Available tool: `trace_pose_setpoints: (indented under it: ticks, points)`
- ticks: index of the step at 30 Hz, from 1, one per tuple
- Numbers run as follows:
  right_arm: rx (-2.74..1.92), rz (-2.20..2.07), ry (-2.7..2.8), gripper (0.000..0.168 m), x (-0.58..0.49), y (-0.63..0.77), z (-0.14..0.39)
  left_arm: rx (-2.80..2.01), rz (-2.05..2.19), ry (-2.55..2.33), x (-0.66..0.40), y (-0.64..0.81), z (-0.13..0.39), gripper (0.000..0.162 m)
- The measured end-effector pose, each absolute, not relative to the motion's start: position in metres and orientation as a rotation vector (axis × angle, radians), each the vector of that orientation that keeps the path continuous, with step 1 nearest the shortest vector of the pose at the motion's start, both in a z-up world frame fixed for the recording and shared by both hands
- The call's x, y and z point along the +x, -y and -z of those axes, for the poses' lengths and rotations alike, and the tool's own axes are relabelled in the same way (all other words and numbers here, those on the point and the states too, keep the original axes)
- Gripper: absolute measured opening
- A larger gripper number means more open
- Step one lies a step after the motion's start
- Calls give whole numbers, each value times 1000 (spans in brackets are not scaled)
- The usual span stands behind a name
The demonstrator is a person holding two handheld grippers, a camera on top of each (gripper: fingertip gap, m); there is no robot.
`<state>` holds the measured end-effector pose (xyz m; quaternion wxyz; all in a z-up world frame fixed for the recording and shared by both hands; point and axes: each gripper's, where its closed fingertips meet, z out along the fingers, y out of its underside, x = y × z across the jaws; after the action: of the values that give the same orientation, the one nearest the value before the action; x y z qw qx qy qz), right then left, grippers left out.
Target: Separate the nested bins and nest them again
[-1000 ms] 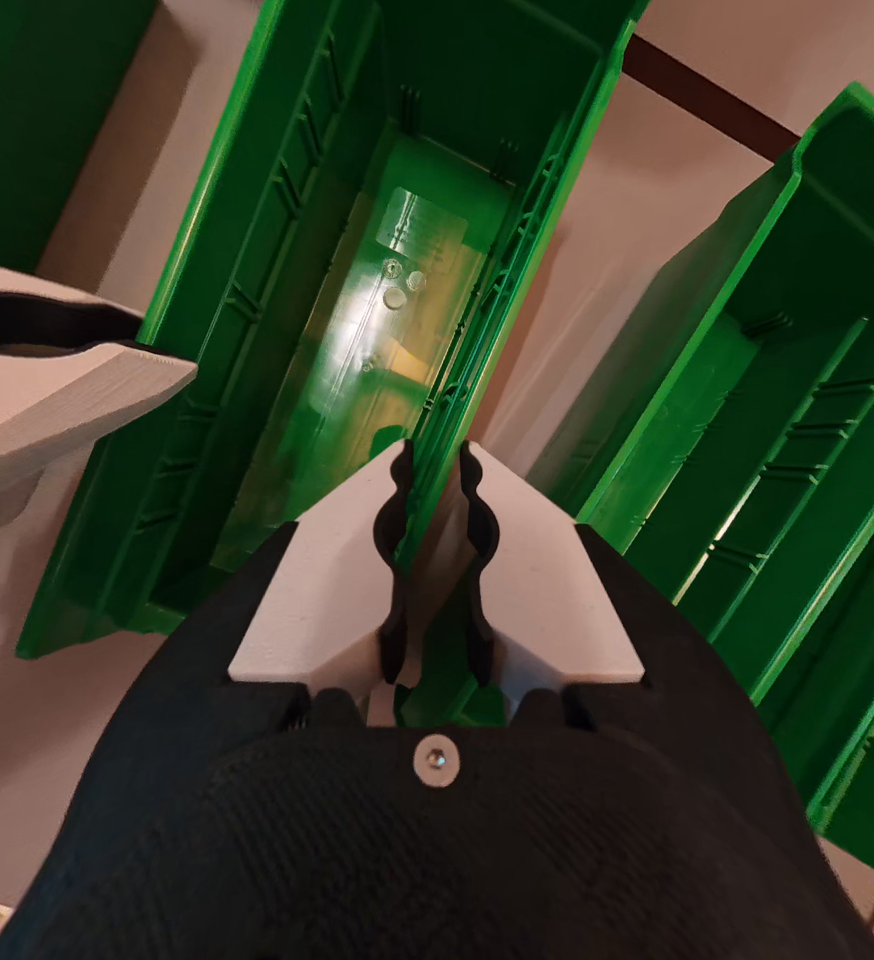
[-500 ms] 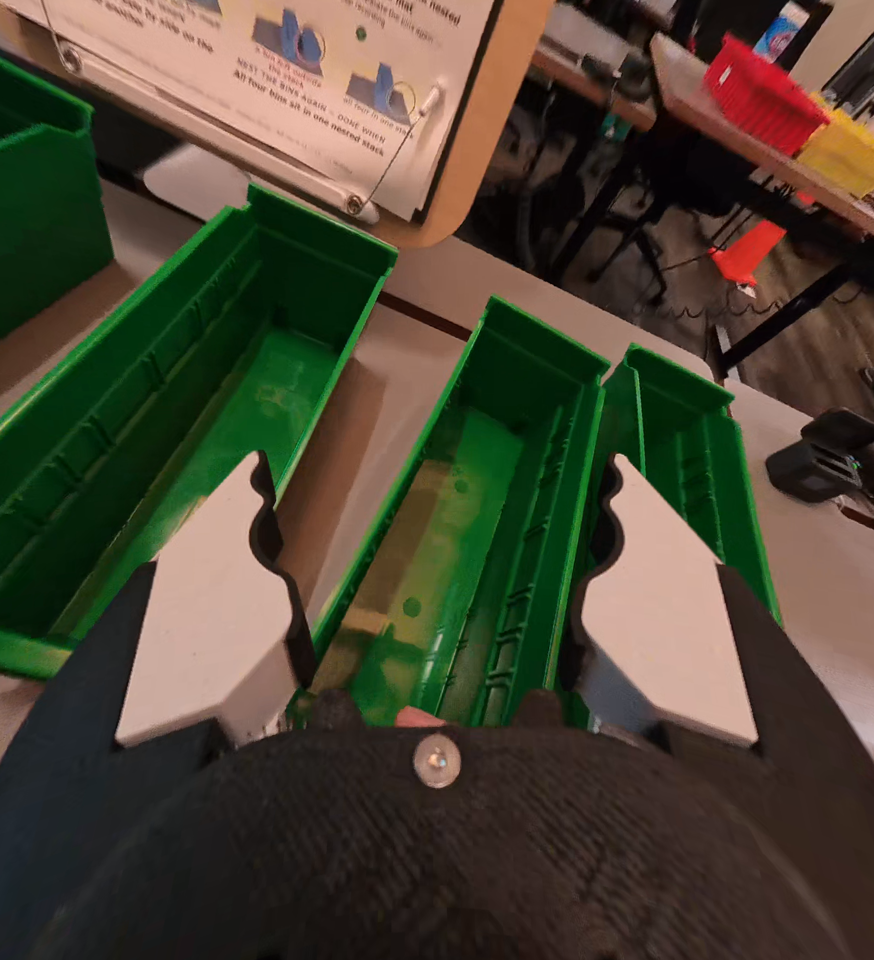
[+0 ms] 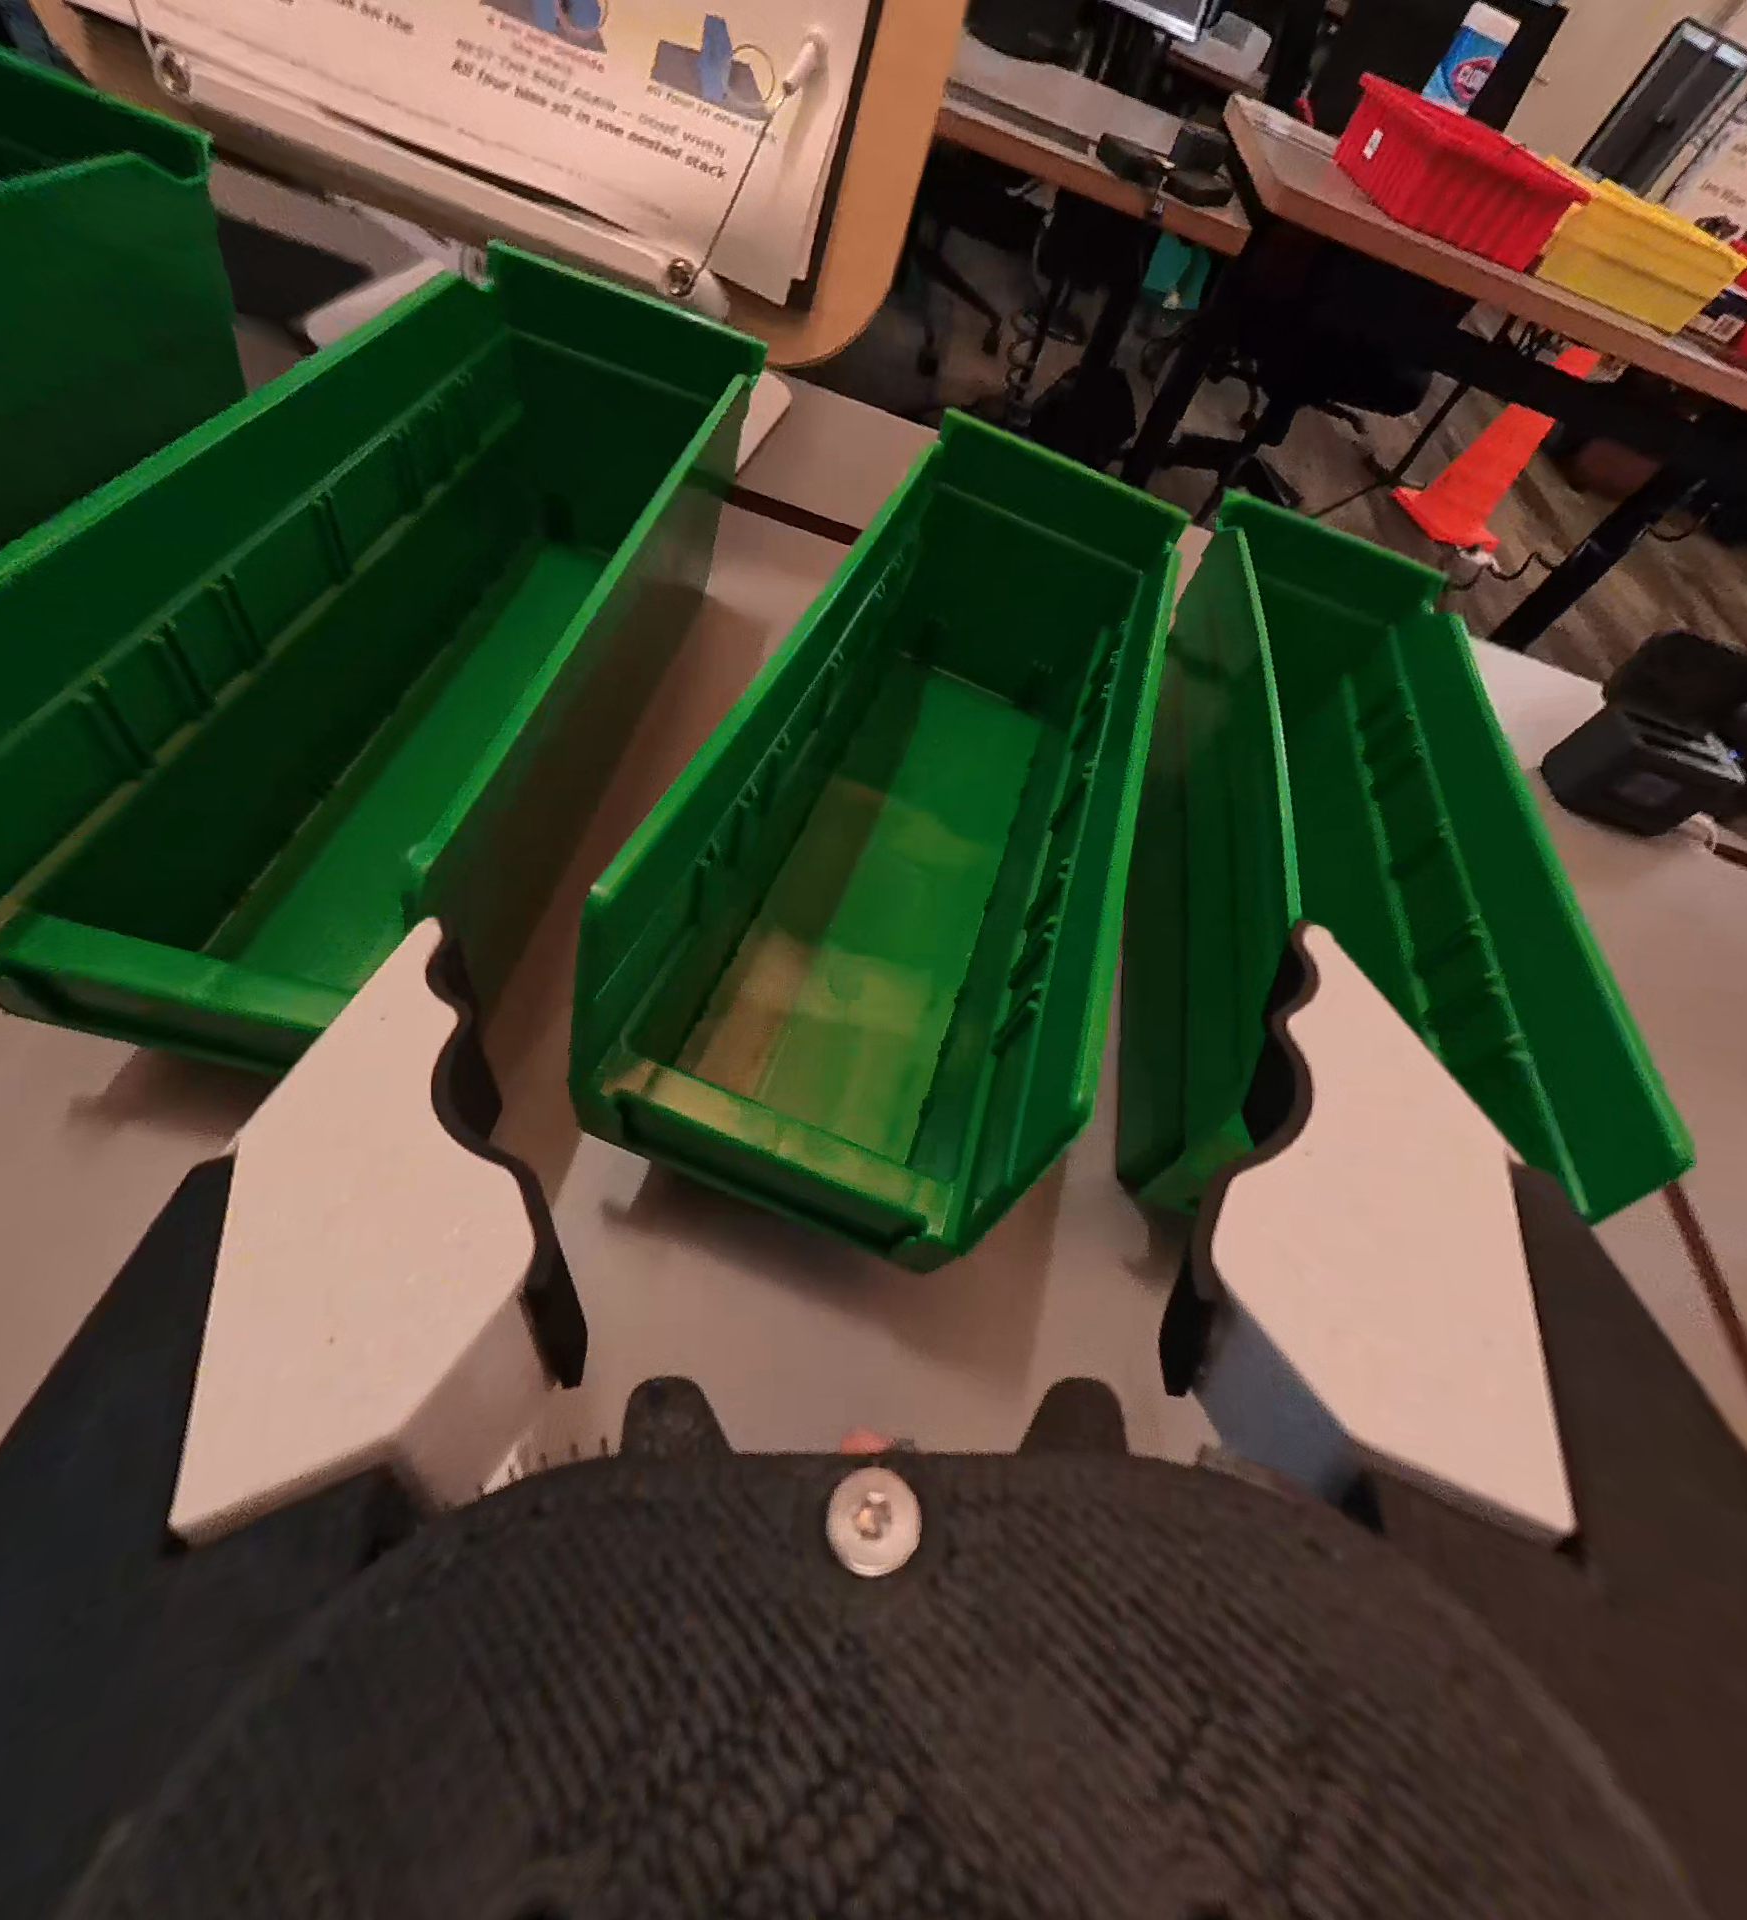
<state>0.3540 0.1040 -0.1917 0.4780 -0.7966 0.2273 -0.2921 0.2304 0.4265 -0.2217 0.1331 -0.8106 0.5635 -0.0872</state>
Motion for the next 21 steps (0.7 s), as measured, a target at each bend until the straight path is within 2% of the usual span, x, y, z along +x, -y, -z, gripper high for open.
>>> trace_pose_setpoints:
  ticks: [2,9,11,14,18,19,20,21]
  points:
    - [-1905,648,-586,146,355,-107,194,-2406,187,-1649,227,-427,231,106]
    - [-1980,629,-573,146,377,-94,200,-2496,75,-1690,218,-421,249,106]
    - [-1940,583,-619,142,384,-90,196,-2522,81,-1681,218,-419,254,108]
    - [-1912,519,-612,139,383,-86,186,-2514,62,-1651,220,-424,247,103]
    - [-1888,479,-594,139,380,-81,173,-2415,34,-1640,220,-434,213,108]
    - [-1873,476,-596,139,380,-80,170,-2371,-28,-1630,217,-442,206,121]
    - [-1859,469,-599,139,380,-80,168,-2341,-87,-1612,215,-450,203,125]
    - [-1853,457,-601,139,379,-81,168,-2339,-123,-1607,212,-454,204,124]
